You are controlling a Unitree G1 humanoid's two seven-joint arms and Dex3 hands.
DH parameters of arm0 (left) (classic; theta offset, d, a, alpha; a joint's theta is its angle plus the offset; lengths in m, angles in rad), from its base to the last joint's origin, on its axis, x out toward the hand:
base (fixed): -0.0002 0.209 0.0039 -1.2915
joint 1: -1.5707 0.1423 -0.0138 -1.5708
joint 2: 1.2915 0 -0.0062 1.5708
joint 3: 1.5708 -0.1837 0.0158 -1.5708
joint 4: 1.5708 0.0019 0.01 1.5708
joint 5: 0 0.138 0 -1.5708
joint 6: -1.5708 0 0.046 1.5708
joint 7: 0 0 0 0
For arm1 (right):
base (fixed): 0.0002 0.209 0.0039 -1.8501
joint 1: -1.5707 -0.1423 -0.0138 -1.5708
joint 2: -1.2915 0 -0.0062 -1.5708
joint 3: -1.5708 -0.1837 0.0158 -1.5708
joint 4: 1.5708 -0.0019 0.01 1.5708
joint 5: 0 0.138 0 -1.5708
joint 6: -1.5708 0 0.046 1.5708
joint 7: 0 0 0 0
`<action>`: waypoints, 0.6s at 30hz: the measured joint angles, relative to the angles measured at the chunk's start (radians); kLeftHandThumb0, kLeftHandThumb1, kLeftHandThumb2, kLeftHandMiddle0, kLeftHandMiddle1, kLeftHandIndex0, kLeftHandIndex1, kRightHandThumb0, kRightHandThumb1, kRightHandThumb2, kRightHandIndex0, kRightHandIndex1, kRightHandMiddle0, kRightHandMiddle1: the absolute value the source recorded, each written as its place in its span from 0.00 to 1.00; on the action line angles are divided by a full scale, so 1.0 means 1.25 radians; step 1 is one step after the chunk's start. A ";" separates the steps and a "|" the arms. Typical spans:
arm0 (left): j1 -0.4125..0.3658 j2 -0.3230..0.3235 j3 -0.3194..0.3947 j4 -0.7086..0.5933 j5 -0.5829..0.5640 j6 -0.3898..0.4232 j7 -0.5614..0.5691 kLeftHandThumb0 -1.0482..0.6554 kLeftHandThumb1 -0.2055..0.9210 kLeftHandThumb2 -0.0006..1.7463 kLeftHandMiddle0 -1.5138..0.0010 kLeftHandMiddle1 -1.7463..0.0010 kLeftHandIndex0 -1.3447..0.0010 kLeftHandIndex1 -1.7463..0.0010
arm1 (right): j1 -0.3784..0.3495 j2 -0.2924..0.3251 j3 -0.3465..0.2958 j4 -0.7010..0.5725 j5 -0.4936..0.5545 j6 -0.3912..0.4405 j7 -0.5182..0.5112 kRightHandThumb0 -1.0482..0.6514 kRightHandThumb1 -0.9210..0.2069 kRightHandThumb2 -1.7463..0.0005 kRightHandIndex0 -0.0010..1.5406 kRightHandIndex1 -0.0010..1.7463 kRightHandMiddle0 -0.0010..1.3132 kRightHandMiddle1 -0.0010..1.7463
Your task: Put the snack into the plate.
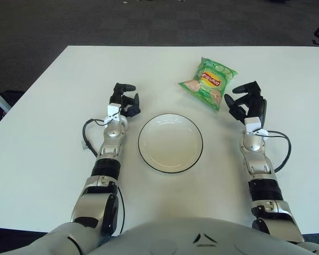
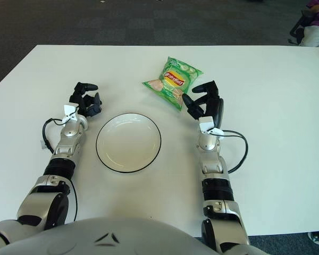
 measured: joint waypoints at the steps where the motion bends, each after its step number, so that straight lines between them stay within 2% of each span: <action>1: 0.000 0.000 0.000 0.000 0.001 0.000 0.000 0.61 0.59 0.62 0.63 0.04 0.71 0.09 | 0.001 0.000 0.002 -0.003 -0.012 -0.001 -0.013 0.41 0.00 0.82 0.48 0.80 0.32 0.87; 8: -0.001 0.000 0.000 0.002 0.003 -0.001 0.002 0.61 0.59 0.62 0.63 0.04 0.71 0.09 | 0.002 -0.015 0.039 -0.003 -0.172 -0.030 -0.168 0.41 0.00 0.82 0.47 0.79 0.31 0.87; 10: -0.001 -0.001 0.000 0.002 0.005 -0.002 0.002 0.61 0.59 0.62 0.63 0.04 0.71 0.09 | 0.002 -0.024 0.051 -0.002 -0.214 -0.036 -0.203 0.53 0.00 0.85 0.42 0.79 0.31 0.79; 12: -0.002 -0.001 -0.001 0.003 0.006 -0.002 0.005 0.61 0.59 0.62 0.63 0.04 0.71 0.09 | 0.000 -0.038 0.065 0.004 -0.255 -0.036 -0.241 0.57 0.00 0.86 0.41 0.78 0.31 0.77; 18: -0.003 -0.001 -0.003 0.005 0.010 -0.002 0.009 0.61 0.59 0.62 0.63 0.04 0.70 0.09 | -0.010 -0.071 0.097 0.035 -0.326 -0.023 -0.305 0.61 0.00 0.86 0.33 0.79 0.30 0.79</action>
